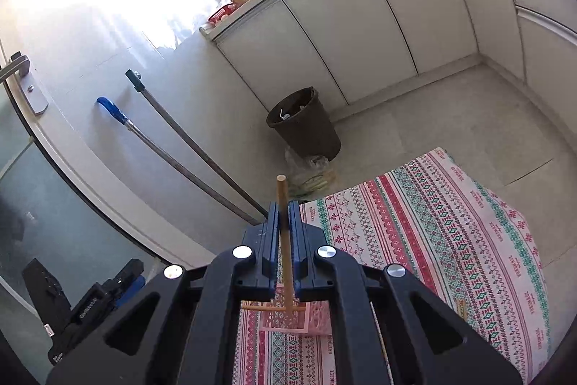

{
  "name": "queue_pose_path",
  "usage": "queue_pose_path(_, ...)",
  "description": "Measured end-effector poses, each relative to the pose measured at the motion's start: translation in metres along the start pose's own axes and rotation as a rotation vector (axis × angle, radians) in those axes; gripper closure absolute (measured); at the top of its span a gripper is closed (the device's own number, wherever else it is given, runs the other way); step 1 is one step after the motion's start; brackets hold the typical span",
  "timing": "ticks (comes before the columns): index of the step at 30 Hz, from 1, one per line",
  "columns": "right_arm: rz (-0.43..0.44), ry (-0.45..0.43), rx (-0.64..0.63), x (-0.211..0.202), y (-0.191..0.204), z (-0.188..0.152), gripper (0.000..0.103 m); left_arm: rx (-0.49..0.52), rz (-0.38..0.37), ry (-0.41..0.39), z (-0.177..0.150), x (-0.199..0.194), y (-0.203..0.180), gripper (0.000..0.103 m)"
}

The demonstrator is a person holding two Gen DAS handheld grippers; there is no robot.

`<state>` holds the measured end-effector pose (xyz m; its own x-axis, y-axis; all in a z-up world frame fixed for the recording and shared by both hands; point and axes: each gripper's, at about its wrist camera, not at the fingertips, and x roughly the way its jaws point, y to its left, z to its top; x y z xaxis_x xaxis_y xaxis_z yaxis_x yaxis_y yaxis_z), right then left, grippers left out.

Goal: Organize utensils
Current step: 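Open the left tool to drop the chopstick into the pink holder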

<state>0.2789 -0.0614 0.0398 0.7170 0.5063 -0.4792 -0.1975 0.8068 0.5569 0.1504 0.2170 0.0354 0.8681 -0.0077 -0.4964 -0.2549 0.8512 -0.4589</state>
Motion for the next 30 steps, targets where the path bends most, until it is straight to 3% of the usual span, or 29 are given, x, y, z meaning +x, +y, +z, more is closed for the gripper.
queue_pose_path(10, -0.018, 0.031, -0.044, 0.043, 0.015, -0.019, 0.093, 0.022, 0.006, 0.025, -0.001, -0.004, 0.004, 0.050)
queue_pose_path(12, -0.039, 0.048, -0.072, 0.049, 0.021, -0.027, 0.086, 0.047, -0.007, 0.025, -0.003, -0.007, -0.001, 0.049)
queue_pose_path(14, -0.054, 0.044, -0.100, 0.047, 0.026, -0.033, 0.065, 0.085, -0.016, 0.013, -0.006, -0.011, -0.009, 0.045)
queue_pose_path(18, -0.084, 0.023, -0.154, 0.033, 0.033, -0.039, 0.063, 0.161, -0.025, -0.020, -0.014, -0.021, -0.027, 0.038)
queue_pose_path(22, -0.121, 0.008, -0.180, 0.018, 0.032, -0.046, 0.041, 0.211, -0.037, -0.017, -0.027, -0.025, -0.043, 0.028)
queue_pose_path(27, -0.204, 0.025, -0.230, 0.003, 0.023, -0.059, 0.029, 0.257, -0.017, 0.019, -0.046, -0.020, -0.056, 0.020)
queue_pose_path(30, -0.300, 0.017, -0.257, -0.010, 0.010, -0.067, 0.020, 0.271, -0.014, 0.047, -0.058, -0.018, -0.058, 0.017)
